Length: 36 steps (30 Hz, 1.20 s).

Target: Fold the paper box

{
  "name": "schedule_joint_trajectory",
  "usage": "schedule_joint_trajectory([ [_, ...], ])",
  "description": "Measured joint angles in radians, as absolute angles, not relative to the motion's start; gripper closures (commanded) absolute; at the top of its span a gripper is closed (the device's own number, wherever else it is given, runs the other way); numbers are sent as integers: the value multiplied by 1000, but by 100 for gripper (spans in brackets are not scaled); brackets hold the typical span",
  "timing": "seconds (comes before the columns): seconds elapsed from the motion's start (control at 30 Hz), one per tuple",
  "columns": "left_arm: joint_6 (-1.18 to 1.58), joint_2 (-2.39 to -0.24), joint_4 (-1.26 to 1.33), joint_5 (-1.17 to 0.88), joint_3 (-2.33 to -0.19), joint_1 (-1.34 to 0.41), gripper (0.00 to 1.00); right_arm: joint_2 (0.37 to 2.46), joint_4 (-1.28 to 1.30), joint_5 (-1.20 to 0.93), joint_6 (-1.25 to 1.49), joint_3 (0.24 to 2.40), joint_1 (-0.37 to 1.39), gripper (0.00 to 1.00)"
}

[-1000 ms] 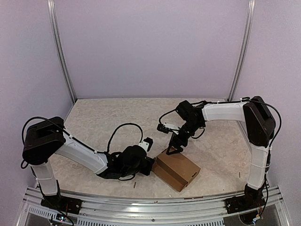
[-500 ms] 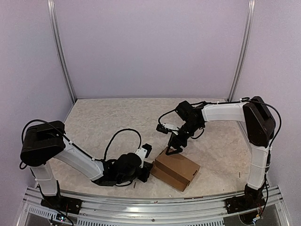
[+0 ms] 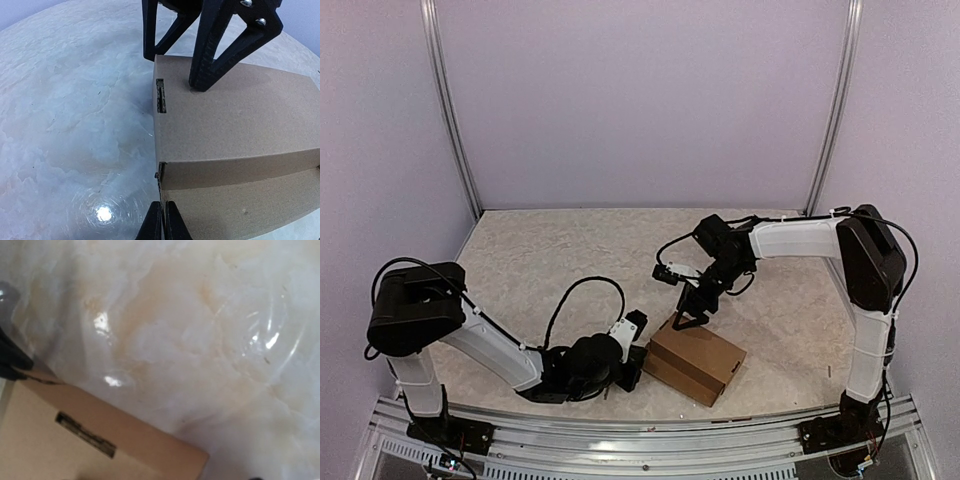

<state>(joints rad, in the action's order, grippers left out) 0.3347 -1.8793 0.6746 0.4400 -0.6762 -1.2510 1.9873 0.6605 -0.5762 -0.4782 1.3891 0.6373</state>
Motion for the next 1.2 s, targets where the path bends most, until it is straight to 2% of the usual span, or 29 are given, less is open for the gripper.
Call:
schedule_joint_trajectory([
  [0.57,300,-1902,748,524,-649,-1292,87,1987,662,-569,-478,1390,637,25],
  [0.8,314,-1902,748,455,-633,-1272,96,1987,662,-567,-481,1390,637,25],
  [0.87,316,-1901,748,438,-633,-1267,91,1987,662,-566,-482,1390,637,25],
  [0.97,316,-1898,735,424,-634,-1263,73,1987,662,-566,-483,1390,637,25],
  [1.2,345,-1880,625,398,-699,-1244,73,1987,661,-565,-485,1390,637,25],
])
